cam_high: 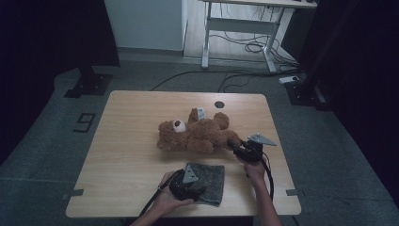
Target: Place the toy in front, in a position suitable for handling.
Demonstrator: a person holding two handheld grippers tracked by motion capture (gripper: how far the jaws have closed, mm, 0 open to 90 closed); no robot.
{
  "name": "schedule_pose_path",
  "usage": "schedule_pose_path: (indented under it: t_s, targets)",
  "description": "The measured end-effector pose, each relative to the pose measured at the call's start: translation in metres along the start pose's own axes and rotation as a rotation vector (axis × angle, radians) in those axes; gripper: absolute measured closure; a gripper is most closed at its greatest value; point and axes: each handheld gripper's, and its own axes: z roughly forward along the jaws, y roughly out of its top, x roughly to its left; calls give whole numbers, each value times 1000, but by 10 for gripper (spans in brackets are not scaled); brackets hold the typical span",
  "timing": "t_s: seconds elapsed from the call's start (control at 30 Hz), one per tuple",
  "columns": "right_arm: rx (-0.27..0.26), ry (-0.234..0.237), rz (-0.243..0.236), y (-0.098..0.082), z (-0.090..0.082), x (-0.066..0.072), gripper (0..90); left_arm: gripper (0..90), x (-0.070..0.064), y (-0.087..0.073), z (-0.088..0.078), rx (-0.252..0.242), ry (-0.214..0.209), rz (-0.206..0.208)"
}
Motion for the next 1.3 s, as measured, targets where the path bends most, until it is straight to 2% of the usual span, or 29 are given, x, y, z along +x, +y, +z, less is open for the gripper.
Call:
schedule_pose_path:
  t_s: [0.3, 0.47, 0.53, 0.8, 0.9, 1.07, 1.3]
  targets:
    - [2, 2, 6, -1, 0, -1, 597, 635, 18, -7, -9, -19, -31, -44]
    - [2, 5, 12, -3, -1, -1, 599, 718, 25, -14, -17, -28, -65, -78]
    - [4, 8, 20, -5, -1, 0, 599, 735, 27, -17, -20, -39, -82, -101]
    - [12, 10, 23, -8, -6, 2, 599, 769, 39, -22, -33, -71, -147, -113]
    - [20, 8, 17, -10, -7, 3, 599, 774, 42, -20, -44, -99, -150, -108]
    - [19, 12, 18, -11, -8, 2, 599, 778, 52, -19, -66, -165, -166, -134]
    - [17, 17, 15, -11, -10, 3, 599, 778, 65, -17, -97, -248, -160, -154]
